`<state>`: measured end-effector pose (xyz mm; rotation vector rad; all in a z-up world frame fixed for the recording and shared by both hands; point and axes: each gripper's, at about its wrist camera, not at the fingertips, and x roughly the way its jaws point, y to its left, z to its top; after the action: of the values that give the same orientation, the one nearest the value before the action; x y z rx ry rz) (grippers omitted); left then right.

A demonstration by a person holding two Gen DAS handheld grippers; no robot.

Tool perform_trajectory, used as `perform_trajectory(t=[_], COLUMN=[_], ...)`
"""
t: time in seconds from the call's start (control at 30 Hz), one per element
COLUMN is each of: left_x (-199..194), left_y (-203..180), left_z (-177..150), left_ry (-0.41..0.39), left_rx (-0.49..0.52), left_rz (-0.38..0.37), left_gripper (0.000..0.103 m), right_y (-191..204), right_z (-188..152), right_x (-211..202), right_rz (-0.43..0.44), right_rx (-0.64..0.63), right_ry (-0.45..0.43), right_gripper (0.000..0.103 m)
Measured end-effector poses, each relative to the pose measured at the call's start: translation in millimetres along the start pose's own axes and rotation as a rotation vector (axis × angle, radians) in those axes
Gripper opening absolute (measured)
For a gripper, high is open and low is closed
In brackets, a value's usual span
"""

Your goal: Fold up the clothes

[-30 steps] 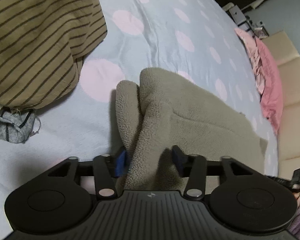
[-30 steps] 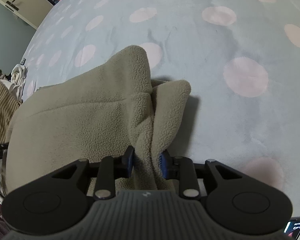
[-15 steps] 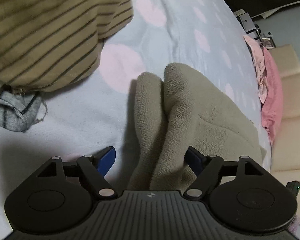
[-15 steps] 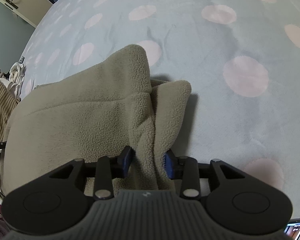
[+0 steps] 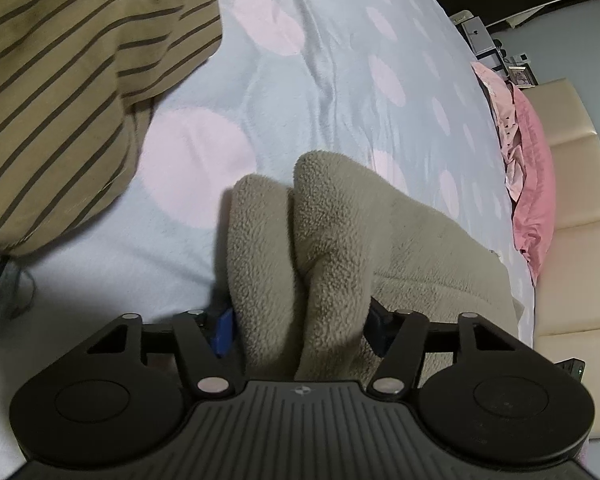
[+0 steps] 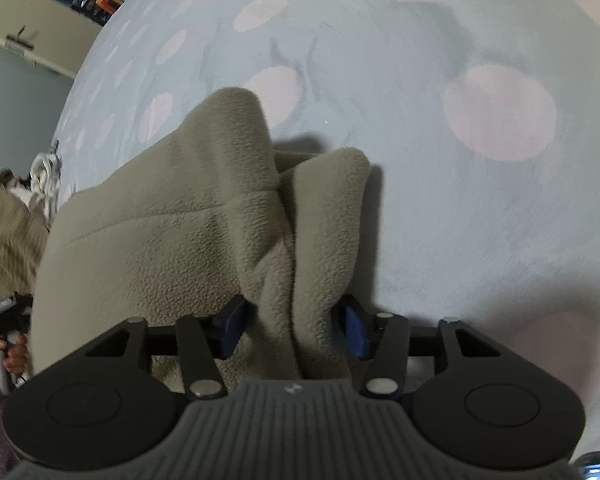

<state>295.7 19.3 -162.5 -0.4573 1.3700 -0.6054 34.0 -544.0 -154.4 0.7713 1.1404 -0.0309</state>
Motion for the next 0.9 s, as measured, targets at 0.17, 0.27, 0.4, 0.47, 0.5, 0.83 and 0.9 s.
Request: perform_trajectory(t=[0.17, 0.27, 0.4, 0.47, 0.5, 0.83, 0.9], left_x=[0.8, -1.3, -10.2, -17.9, -22.2, -86.8, -100.2], left_y=[-5.7, -11.7, -25.8, -31.1, -33.2, -69.8, -80.7], left_z=[0.5, -0.5, -5.2, -8.4, -10.2, -42.2, -52.6], left_ry=[-0.004, -0.014, -0.038, -0.052, -0.06, -0.209, -0.242], left_rx=[0.017, 0.037, 0.099, 0.123, 0.132, 0.22, 0.241], left_rz=[0.015, 0.024, 0.052, 0.059, 0.059, -0.069, -0.106], left_gripper=[0.05, 0.04, 0.027, 0.025, 0.024, 0.022, 0.019], right_y=[-5.0, 8.0, 26.7, 32.1, 34.5, 67.9, 73.2], right_z=[1.5, 0.2, -3.5, -6.2, -7.7, -39.5, -48.2], right_x=[4.8, 2.8, -9.3, -20.9, -27.7, -100.4, -117.7], right_rz=[0.047, 0.056, 0.027, 0.03, 0.034, 0.099, 0.108], right_rx=[0.035, -0.029, -0.123, -0.143, -0.152, -0.188, -0.191], right_ry=[-0.014, -0.06, -0.09, -0.116, -0.133, -0.303, -0.349], right_gripper=[0.054, 0.033, 0.025, 0.024, 0.024, 0.023, 0.023])
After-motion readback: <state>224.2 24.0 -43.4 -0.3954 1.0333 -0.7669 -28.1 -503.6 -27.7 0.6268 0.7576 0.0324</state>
